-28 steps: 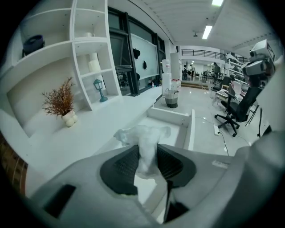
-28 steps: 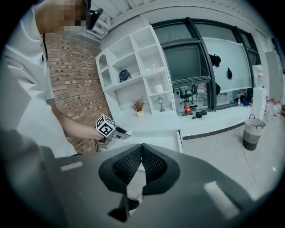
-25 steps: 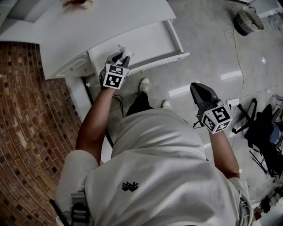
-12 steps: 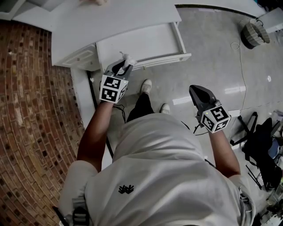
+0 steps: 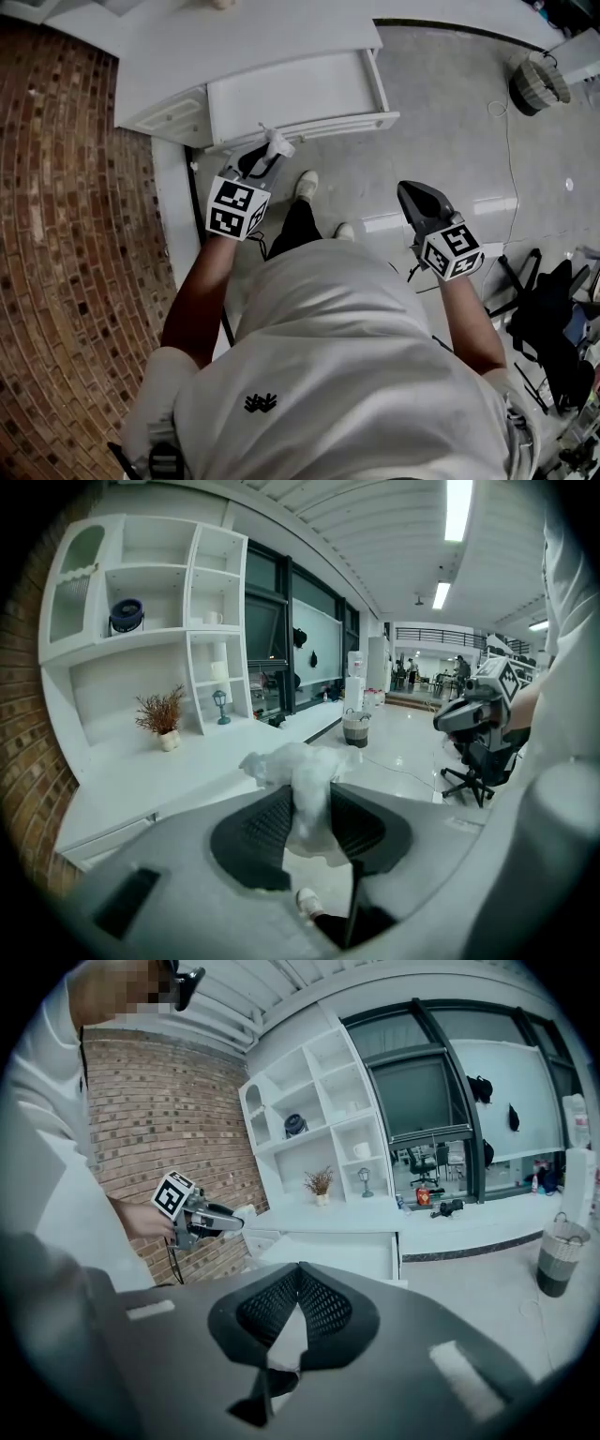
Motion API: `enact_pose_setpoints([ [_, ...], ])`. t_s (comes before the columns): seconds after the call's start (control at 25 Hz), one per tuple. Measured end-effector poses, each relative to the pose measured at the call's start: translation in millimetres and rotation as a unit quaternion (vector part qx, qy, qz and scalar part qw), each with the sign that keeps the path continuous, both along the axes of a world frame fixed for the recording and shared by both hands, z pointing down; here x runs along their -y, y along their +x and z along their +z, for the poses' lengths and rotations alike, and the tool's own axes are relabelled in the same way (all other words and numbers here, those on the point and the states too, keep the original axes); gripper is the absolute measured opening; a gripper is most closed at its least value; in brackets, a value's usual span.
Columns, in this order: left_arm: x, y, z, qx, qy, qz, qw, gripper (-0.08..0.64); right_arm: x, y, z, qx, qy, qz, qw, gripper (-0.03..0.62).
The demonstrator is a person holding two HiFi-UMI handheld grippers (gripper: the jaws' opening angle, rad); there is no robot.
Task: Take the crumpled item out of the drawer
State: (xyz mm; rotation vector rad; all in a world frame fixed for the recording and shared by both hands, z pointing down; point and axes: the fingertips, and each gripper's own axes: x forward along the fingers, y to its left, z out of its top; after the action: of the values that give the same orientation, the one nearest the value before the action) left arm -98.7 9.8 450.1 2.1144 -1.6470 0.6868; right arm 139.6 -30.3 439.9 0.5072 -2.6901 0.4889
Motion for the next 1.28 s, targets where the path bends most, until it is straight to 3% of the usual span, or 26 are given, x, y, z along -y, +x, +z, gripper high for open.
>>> enact_pose_setpoints([
  [0.48, -29, 30, -16, -0.009, 0.005, 0.009, 0.9999, 0.117, -9, 13, -5, -0.003, 0.011, -0.011, 1.0, 0.011],
  [1.28, -28, 26, -22, -0.008, 0.006, 0.022, 0.9997, 0.117, -4, 1, -10, -0.006, 0.02, -0.02, 1.0, 0.011],
])
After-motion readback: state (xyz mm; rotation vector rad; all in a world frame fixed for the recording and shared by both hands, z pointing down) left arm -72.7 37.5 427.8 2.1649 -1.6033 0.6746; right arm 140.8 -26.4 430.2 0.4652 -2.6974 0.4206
